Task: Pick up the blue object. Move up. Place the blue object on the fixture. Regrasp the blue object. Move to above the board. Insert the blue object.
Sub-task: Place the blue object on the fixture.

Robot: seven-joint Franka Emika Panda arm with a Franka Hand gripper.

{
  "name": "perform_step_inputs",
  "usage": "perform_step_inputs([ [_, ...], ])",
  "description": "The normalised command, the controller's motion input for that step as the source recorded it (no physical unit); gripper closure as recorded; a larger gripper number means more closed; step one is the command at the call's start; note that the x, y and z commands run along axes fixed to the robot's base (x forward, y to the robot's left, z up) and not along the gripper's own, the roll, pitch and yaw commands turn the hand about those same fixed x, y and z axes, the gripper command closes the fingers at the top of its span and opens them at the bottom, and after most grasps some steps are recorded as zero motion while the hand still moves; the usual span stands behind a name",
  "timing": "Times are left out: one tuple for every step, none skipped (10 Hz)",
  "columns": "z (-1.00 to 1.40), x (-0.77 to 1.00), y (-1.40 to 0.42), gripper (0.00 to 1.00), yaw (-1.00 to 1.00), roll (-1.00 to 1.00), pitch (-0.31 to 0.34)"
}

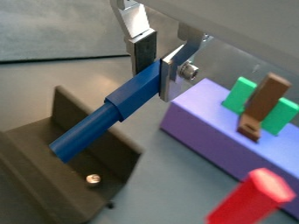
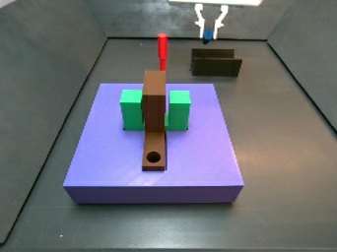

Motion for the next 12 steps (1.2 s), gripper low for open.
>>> perform_step_inputs([
  [-0.21,0.27,0.08,1.00,0.00,0.11,0.000],
  [-0.22,0.29,0.02,1.00,0.00,0.00,0.000],
  [-0.20,0.24,0.00,1.00,0.00,-0.25,0.000],
  [-0.13,0.19,-0.03,1.00,0.04,-0.51,0.000],
  [-0.03,0.29,0.00,1.00,0.06,-0.73,0.049],
  [-0.15,0.32,0.00,1.00,0.02,-0.54,0.014],
  [-0.19,0.27,0.00,1.00,0.12,-0.28,0.037],
  [-0.18,0.18,0.00,1.00,0.16,-0.17,0.000],
  [-0.16,0.11,0.00,1.00,0.13,-0.07,0.000],
  [-0.17,0.09,0.00,1.00,0.11,0.00,0.000],
  [-0.30,0.00,0.00,1.00,0.27,-0.12,-0.126],
  [-0.14,0.00,0.00,1.00,0.41,0.00,-0.077],
])
